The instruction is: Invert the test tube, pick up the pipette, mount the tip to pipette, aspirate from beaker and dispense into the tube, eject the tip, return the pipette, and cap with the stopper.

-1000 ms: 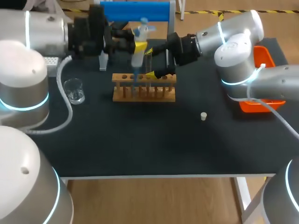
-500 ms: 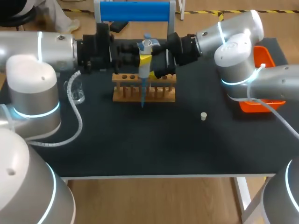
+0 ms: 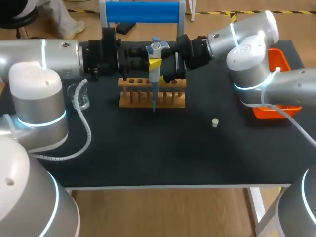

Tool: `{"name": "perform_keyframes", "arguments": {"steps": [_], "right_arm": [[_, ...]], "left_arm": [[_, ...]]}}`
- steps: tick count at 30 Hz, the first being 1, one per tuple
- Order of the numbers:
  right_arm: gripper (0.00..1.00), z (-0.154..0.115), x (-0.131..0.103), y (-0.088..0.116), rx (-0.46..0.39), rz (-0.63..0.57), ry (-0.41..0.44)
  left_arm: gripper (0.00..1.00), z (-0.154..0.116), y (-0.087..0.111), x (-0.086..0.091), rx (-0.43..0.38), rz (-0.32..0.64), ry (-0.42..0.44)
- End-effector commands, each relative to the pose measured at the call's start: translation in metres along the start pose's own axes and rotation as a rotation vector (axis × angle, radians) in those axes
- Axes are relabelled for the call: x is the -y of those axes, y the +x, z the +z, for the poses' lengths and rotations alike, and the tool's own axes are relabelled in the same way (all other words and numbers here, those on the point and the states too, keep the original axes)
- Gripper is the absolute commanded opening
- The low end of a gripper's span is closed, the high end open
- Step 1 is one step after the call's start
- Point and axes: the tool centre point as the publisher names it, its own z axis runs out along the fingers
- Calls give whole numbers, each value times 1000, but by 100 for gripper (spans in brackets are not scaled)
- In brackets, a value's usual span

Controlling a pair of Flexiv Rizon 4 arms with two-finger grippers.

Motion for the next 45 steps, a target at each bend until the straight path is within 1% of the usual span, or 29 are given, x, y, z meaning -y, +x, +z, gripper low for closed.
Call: {"name": "perform_keyframes", "arguments": {"steps": [1,21,23,33,45], "right_arm": [[100,0,0,0,-1,0,2],[100,0,0,0,-1,0,2],[100,0,0,0,-1,0,2],[100,0,0,0,-1,0,2],[100,0,0,0,-1,0,2]], "left_arm": [[0,0,0,0,2,1,3],[0,0,0,0,1,0,2],[0,1,0,0,-8,3,-24],[0,2,3,-2,-14,4,-47],[0,2,3,-3,-14,8,-51]]}}
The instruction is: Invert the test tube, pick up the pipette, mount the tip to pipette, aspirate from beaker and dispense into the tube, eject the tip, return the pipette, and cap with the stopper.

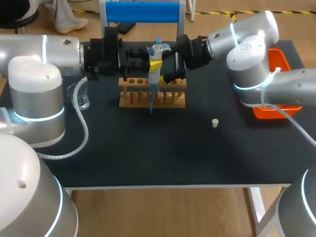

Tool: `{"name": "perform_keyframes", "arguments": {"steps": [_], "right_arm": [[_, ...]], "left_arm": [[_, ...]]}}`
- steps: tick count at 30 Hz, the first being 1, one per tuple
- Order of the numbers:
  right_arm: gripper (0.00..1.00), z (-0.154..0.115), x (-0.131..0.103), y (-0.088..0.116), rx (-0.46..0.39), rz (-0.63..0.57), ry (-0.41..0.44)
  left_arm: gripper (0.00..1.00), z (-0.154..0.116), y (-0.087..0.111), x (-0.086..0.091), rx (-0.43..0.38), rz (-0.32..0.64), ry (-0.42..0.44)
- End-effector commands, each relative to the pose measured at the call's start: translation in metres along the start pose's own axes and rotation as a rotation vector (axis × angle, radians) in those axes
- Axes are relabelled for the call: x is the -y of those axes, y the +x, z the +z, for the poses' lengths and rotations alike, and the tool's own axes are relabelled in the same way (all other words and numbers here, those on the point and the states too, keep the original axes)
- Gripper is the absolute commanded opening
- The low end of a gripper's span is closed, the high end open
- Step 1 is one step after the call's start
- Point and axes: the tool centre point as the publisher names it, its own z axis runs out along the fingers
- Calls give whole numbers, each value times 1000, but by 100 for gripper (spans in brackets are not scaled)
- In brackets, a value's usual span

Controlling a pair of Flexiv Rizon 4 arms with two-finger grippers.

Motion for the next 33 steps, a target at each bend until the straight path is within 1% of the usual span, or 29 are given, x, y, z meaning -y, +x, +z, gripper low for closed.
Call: {"name": "perform_keyframes", "arguments": {"steps": [1,5,7,14,18,20,23,28,33], "right_arm": [[100,-3,1,0,2,0,-1],[100,-19,3,2,13,-5,-2],[100,-31,5,6,27,-27,8],[100,-82,10,23,51,-43,-11],[100,-121,6,40,66,-30,-70],[100,-136,2,50,68,-32,-99],[100,-154,-7,67,52,-17,-168],[100,-169,-25,89,38,-20,-254],[100,-171,-48,104,12,-23,-338]], "left_arm": [[0,1,0,1,3,-1,0],[0,1,0,1,3,-1,0],[0,1,0,1,3,-1,0],[0,1,0,1,3,-1,0],[0,1,0,1,3,-1,0],[0,1,0,1,3,-1,0],[0,1,0,1,3,-1,0],[0,1,0,1,3,-1,0],[0,1,0,1,3,-1,0]]}}
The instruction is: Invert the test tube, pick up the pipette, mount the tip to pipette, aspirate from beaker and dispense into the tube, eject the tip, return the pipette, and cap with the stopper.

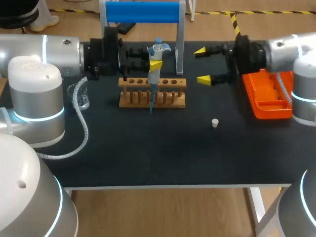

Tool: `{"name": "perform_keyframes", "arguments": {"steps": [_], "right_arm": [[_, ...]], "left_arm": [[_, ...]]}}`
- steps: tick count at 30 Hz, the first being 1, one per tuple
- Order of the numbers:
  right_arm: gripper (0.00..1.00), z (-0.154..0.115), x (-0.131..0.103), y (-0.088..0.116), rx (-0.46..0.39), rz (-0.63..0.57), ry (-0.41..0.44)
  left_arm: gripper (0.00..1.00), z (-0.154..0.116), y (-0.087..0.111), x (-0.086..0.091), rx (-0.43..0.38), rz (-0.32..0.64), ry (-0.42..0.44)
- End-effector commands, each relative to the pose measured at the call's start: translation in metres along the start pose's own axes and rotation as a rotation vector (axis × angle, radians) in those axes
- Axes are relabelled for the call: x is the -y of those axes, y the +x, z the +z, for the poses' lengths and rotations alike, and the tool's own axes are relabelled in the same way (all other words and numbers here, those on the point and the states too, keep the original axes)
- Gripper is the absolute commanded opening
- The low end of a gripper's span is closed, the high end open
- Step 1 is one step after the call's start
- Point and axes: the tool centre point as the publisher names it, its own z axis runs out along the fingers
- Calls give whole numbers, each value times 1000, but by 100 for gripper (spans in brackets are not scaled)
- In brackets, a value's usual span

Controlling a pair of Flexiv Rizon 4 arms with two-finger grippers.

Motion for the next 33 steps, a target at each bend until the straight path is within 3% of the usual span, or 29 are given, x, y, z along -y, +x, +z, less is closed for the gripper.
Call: {"name": "perform_keyframes", "arguments": {"steps": [1,13,24,33], "right_arm": [[100,-14,-15,20,1,2,-42],[100,24,-55,47,-71,100,-145],[100,59,-55,49,-102,171,-161],[100,78,-57,49,-63,174,-162]], "left_arm": [[0,1,0,0,3,0,0],[0,1,0,0,3,0,0],[0,1,0,0,3,0,0],[0,1,0,0,3,0,0]]}}
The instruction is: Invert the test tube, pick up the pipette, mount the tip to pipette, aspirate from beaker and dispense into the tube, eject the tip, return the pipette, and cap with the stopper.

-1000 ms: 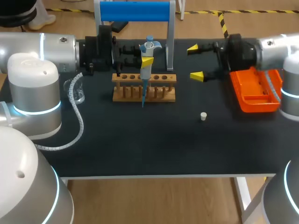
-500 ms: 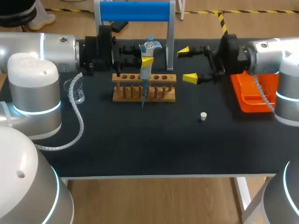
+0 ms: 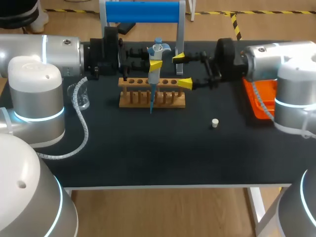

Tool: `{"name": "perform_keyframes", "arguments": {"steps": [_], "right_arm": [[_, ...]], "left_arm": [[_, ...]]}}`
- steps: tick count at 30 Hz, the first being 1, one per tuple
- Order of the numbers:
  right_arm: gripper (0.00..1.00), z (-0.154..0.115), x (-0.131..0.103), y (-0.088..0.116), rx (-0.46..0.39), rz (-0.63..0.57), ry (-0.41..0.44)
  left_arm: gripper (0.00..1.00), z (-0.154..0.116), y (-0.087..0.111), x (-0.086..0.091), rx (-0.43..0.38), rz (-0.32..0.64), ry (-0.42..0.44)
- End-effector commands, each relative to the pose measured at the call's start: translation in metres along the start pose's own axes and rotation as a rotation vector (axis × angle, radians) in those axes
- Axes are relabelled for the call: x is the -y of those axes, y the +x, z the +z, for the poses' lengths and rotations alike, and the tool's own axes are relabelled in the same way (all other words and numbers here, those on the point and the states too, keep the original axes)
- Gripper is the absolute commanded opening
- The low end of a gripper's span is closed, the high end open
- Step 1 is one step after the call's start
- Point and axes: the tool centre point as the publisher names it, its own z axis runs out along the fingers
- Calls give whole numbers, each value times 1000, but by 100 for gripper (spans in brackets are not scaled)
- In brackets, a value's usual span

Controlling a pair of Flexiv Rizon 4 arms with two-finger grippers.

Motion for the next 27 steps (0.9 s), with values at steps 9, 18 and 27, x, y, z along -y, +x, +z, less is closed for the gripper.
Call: {"name": "perform_keyframes", "arguments": {"steps": [9,18,27], "right_arm": [[100,27,0,8,9,5,-13],[92,37,5,-5,33,-1,0],[93,47,5,-12,31,3,-9]], "left_arm": [[0,1,0,0,3,0,0],[0,1,0,0,3,0,0],[0,1,0,0,3,0,0]]}}
